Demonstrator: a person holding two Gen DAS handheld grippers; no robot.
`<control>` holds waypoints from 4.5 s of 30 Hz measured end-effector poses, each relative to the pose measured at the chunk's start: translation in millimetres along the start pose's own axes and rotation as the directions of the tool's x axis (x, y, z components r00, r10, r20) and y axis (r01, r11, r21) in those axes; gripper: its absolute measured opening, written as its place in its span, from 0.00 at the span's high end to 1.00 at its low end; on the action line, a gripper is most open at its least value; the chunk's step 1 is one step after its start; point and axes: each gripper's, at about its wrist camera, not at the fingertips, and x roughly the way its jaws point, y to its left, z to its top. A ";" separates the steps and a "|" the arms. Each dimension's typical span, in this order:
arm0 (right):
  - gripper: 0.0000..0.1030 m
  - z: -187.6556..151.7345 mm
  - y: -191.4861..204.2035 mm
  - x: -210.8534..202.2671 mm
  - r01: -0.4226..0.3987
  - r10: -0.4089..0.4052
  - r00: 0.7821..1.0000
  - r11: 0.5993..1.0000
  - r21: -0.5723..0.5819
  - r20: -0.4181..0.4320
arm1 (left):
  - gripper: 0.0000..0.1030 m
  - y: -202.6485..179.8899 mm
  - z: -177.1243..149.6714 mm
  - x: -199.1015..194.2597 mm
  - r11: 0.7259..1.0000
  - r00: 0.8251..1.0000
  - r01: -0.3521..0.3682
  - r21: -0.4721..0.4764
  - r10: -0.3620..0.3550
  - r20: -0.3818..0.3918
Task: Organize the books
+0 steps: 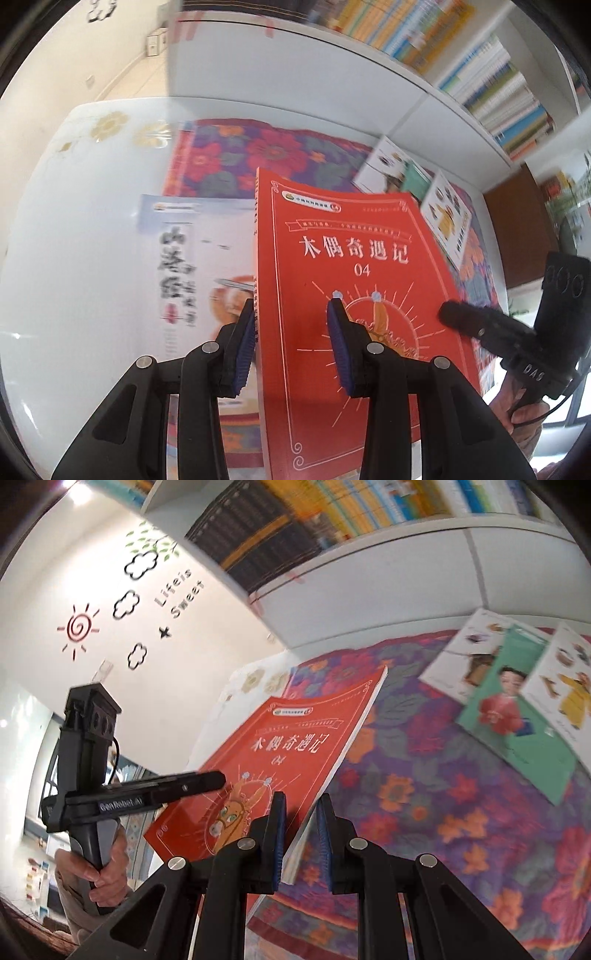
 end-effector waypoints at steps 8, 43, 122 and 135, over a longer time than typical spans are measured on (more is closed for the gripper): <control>0.83 4.4 26.0 52.9 -0.040 0.038 0.997 0.998 -0.038 -0.067 | 0.68 50.4 2.4 -4.7 0.998 0.999 -0.025 -0.059 0.027 0.036; 0.83 -10.7 7.4 138.1 -0.013 0.022 0.982 0.999 0.050 -0.189 | 0.59 108.3 -17.4 42.2 0.980 0.994 -0.089 -0.179 0.075 -0.084; 0.63 -59.8 -282.8 -98.9 0.252 -0.266 0.964 0.884 0.393 -0.020 | 0.57 -277.8 -44.9 196.3 0.960 0.989 -0.028 0.278 0.067 -0.132; 0.64 -116.9 -287.9 -111.2 0.121 -0.065 0.985 0.916 0.382 -0.157 | 0.58 -220.1 -59.5 209.4 0.988 0.929 0.129 0.079 -0.093 -0.357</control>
